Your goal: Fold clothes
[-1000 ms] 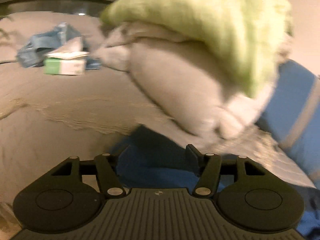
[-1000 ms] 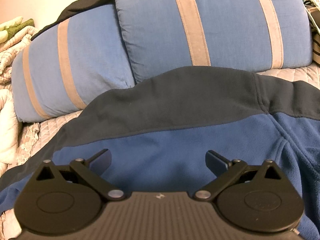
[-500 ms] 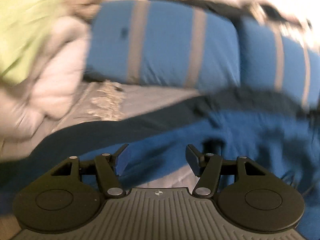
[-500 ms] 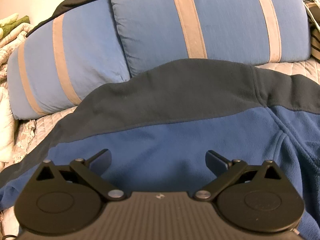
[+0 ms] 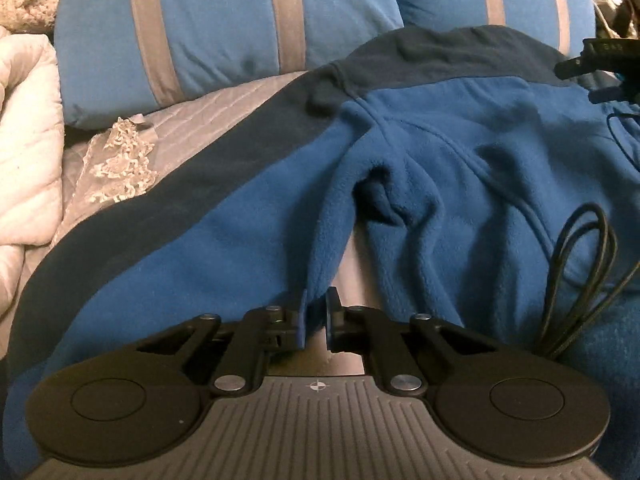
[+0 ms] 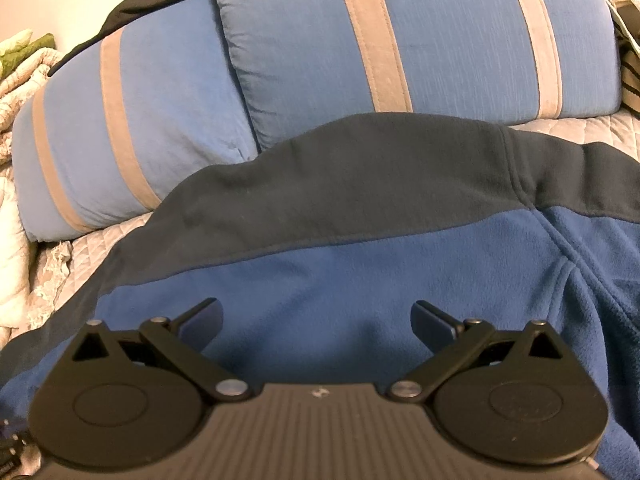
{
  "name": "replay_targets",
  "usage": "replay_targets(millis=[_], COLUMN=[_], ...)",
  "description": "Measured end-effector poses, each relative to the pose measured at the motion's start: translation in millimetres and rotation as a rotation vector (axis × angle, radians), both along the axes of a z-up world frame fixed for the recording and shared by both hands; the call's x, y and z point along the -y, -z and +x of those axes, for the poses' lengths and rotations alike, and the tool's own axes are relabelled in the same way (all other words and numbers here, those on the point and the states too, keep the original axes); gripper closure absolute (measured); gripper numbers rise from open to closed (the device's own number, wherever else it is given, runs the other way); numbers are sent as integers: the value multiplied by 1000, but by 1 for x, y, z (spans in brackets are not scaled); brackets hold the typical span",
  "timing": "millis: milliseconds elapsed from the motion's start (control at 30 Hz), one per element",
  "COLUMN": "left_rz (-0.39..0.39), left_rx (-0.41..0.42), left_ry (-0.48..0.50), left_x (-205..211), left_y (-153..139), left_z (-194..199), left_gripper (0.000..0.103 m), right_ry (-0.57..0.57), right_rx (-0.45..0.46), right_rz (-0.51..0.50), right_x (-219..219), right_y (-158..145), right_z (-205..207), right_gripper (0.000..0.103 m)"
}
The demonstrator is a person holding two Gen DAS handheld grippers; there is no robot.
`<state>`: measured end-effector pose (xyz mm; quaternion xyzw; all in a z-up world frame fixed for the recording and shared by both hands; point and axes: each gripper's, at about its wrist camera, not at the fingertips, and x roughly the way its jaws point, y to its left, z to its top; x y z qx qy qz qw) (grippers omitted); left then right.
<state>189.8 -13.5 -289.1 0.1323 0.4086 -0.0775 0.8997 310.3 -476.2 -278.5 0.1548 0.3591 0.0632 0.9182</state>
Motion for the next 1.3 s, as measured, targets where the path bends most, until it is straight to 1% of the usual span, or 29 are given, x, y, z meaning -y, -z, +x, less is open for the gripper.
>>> replay_targets(millis=[67,233,267,300,333,367,400,433,600,667,767,800,833,867,900,933,967,1000,1100,1133,1200,1233,1300], left_rz=[-18,-10,-20,-32,-45,-25,2,30,166,221,415,414,396,378,356,332,309,303,261,255,271,266,236], left_rx=[0,14,20,25,30,42,55,68,134,161,119,113,111,108,97,85,72,66,63,58,48,43,32], left_ry=[-14,-23,-30,-39,-48,-55,-61,-67,-98,-110,-99,-98,-98,-99,-102,-107,-111,-113,-115,-112,-92,-91,-96], left_x=[-1,1,0,-2,-4,-5,-7,-9,-19,-22,-22,-23,-25,-27,-27,-27,-27,-27,-28,-29,-30,-30,-33], left_y=[0,-2,-3,-4,-5,-5,-5,-6,-6,-6,14,15,16,16,16,15,15,15,10,11,12,11,6], left_z=[1,0,-1,-2,-4,-7,-10,-14,-32,-39,-41,-40,-40,-40,-39,-37,-36,-36,-41,-43,-47,-48,-50], left_gripper=[94,92,91,88,80,76,68,63,55,55,55,55,61,70,88,93,94,96,96,96,95,93,93], right_ry=[-4,-2,0,0,0,0,-1,-1,3,8,14,16,17,18,18,21,23,28,64,79,107,114,112], right_rx=[0,-3,-3,-4,-4,-5,-6,-6,-11,-13,-13,-12,-7,0,7,16,26,41,104,126,167,175,175], right_rz=[-2,0,3,6,6,6,6,7,10,7,-1,-6,-18,-31,-43,-54,-64,-73,-90,-95,-106,-113,-124], right_x=[0,2,2,2,2,2,2,2,3,3,3,3,1,0,-1,-1,-2,-2,1,2,5,5,8], right_y=[0,1,1,1,1,1,1,1,2,2,2,2,2,2,2,1,1,0,-7,-10,-16,-19,-26], right_z=[0,0,0,0,-1,-1,-1,-1,-1,-1,-2,-2,-2,-2,-3,-3,-4,-5,-9,-10,-11,-11,-12], right_gripper=[0,0,0,0,0,0,0,0,0,0,0,0,0,0,0,0,0,0,0,0,0,0,0])
